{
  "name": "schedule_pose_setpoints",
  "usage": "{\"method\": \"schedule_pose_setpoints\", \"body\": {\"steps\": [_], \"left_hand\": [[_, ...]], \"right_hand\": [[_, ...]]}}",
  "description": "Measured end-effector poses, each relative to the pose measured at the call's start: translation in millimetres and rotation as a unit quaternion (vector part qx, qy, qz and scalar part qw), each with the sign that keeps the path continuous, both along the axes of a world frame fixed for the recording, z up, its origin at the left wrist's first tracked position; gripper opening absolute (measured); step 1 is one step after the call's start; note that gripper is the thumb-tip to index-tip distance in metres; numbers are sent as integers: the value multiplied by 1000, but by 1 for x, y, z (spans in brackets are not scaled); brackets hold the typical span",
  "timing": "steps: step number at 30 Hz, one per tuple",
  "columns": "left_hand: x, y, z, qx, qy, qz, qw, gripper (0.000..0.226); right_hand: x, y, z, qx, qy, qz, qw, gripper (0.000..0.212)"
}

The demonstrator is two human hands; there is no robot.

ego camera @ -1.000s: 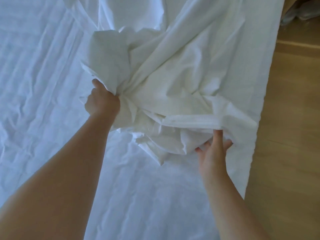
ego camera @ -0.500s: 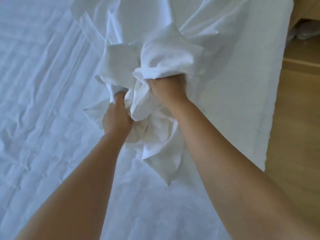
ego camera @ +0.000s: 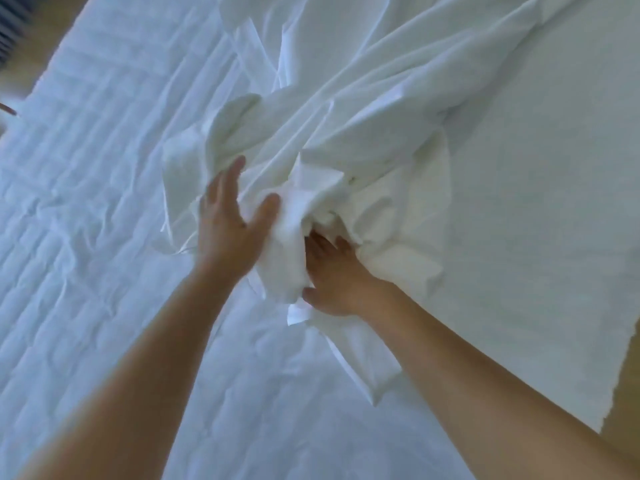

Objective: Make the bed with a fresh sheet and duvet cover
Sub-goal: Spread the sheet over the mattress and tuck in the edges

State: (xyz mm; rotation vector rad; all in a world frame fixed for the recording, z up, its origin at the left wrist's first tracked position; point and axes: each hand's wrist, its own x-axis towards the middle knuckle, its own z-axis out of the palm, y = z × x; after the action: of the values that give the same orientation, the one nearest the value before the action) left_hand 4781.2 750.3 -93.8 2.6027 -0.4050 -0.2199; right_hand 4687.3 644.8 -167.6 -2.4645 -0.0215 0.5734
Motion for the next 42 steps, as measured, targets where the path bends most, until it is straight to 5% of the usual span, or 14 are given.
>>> {"method": "schedule_pose_setpoints", "body": {"steps": [3,6,10,15,17,20,22,24,28,32,34,37,40,42], "left_hand": [[-39,-31,-26,140,73,-106,982,106],[-30,-39,-48,231,10,-102,968,87],[16,-32,-43,239,-76,-127,960,52],[61,-20,-14,310,-131,-40,941,57],[42,-38,-3,261,-81,-46,961,78],[-26,-66,19,19,54,-80,995,81],[-60,-73,34,-129,221,-33,966,89],[-67,-78,47,-206,312,-28,927,112],[-58,-73,67,-336,359,-50,869,117],[-60,-63,59,-311,403,42,860,57],[-62,-66,50,-256,371,86,888,29],[-72,-73,42,-181,306,85,931,23],[-74,-78,49,-208,301,132,921,26],[-70,-77,65,-224,311,169,908,18]], "right_hand": [[-35,-2,-3,89,-49,-71,992,61],[-85,-11,-9,73,-180,-211,958,47],[-103,-40,-23,85,-153,-585,792,66],[-10,-47,-7,361,-83,-662,652,65],[10,-49,10,340,-92,-637,686,50],[4,-59,54,233,-107,-545,799,17],[-10,-64,87,171,-150,-492,840,12],[-21,-64,120,207,-204,-475,831,19],[-29,-62,156,551,-138,-373,733,31],[-43,-61,141,503,-1,-238,831,57],[-54,-67,123,558,48,-254,789,54],[-68,-74,88,653,61,-444,611,26],[-75,-88,43,478,-11,-651,590,15],[-66,-90,25,509,33,-643,571,5]]}}
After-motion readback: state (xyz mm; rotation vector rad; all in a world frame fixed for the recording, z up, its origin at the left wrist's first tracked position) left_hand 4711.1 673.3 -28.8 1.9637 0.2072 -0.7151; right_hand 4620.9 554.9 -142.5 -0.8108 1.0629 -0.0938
